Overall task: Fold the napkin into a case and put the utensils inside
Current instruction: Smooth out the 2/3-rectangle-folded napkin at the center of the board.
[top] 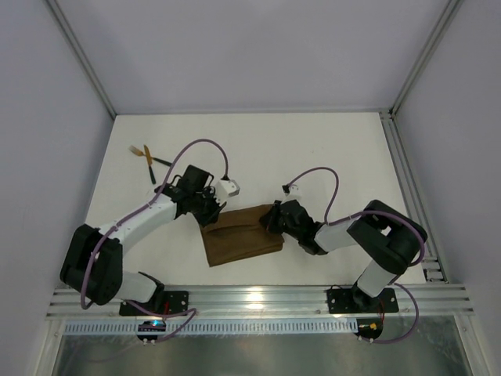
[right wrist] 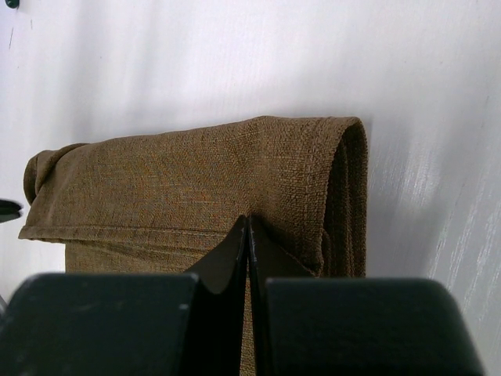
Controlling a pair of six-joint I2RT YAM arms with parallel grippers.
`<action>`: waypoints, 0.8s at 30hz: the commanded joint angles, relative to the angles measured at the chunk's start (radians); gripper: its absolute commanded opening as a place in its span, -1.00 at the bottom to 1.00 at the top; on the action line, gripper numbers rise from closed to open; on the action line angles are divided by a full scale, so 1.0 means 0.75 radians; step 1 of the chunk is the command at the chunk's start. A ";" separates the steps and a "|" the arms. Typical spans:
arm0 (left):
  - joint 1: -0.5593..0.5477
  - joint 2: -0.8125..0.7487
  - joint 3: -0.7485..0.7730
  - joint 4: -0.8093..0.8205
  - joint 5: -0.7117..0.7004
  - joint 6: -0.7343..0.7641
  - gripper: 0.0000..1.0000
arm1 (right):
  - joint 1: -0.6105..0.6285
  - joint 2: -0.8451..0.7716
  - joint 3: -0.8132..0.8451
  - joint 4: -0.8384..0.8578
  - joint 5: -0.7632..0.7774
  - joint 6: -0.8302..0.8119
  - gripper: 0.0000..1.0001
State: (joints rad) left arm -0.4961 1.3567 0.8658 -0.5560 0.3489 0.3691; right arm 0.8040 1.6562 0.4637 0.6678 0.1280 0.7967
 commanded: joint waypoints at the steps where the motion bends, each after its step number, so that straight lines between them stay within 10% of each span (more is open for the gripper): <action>1: 0.019 0.077 0.016 0.101 -0.121 -0.036 -1.00 | 0.004 0.046 -0.013 -0.060 0.022 -0.023 -0.91; 24: 0.058 0.181 -0.258 0.300 -0.228 0.070 -1.00 | 0.002 -0.187 0.130 -0.032 -0.244 -0.152 -0.91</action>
State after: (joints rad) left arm -0.4549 1.4708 0.7334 -0.3496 0.1928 0.4034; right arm 0.8032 1.5707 0.5041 0.5934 0.0383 0.7120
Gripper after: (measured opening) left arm 0.002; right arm 0.045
